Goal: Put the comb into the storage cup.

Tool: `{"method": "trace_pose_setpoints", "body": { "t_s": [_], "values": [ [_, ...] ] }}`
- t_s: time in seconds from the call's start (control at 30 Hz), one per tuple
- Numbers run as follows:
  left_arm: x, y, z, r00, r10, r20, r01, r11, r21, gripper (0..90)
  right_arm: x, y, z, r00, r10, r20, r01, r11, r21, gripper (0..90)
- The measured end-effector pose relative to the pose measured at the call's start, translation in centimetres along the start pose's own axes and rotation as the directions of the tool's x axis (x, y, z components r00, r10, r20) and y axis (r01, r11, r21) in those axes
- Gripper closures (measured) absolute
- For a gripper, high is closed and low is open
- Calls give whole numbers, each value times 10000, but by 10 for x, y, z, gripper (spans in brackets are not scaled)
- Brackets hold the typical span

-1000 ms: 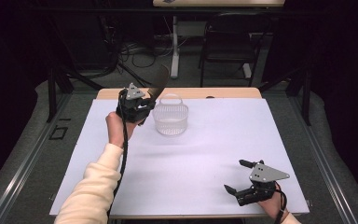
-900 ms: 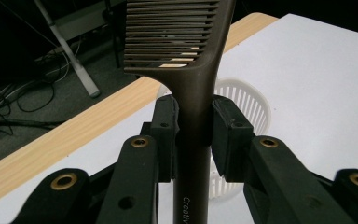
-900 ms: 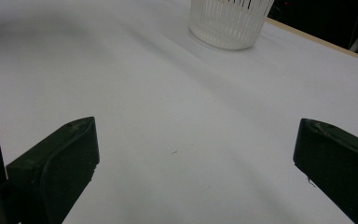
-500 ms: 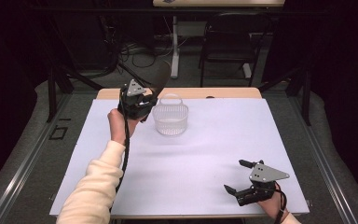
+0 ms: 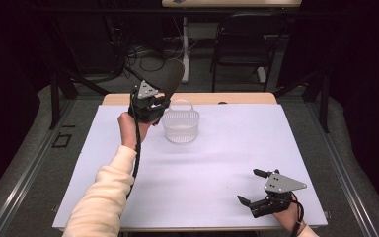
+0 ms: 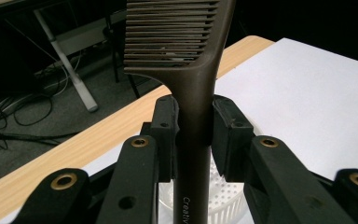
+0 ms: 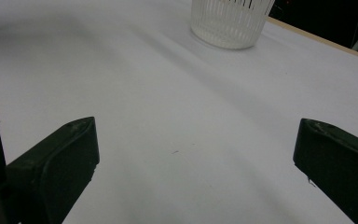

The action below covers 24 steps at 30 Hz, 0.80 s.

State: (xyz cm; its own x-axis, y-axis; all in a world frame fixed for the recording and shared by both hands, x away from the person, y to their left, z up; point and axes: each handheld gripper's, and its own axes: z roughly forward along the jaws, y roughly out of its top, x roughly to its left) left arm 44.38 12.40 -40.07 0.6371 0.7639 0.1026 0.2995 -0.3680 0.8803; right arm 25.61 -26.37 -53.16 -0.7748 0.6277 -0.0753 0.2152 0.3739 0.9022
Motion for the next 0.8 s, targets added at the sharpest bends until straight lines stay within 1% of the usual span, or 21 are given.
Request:
{"method": "trace_pose_setpoints", "body": {
  "t_s": [0.17, 0.27, 0.43, 0.6, 0.8],
  "values": [
    [-1, 2, 2, 10000, -48, -26, 47, 9998, -193, 721, 0, 0, 0, 10000, 13, 1, -13, 10000, -17, 0],
    [-1, 3, 3, 10000, -13, -53, 12, 9998, -203, 721, 0, 0, 0, 10000, 2, -23, -2, 10000, 2, 0],
    [1, 1, 8, 9999, -112, -91, 110, 9997, -206, 721, 0, 0, 0, 10000, 8, -10, -8, 10000, -5, 0],
    [3, -1, 13, 9999, -166, 31, 166, 9995, -272, 721, 0, 0, 0, 10000, 15, -10, -15, 10000, -9, 0],
    [5, -2, 18, 9998, -64, 165, 68, 9997, -255, 721, 0, 0, 0, 10000, 26, -13, -26, 10000, -17, 0]
  ]
}}
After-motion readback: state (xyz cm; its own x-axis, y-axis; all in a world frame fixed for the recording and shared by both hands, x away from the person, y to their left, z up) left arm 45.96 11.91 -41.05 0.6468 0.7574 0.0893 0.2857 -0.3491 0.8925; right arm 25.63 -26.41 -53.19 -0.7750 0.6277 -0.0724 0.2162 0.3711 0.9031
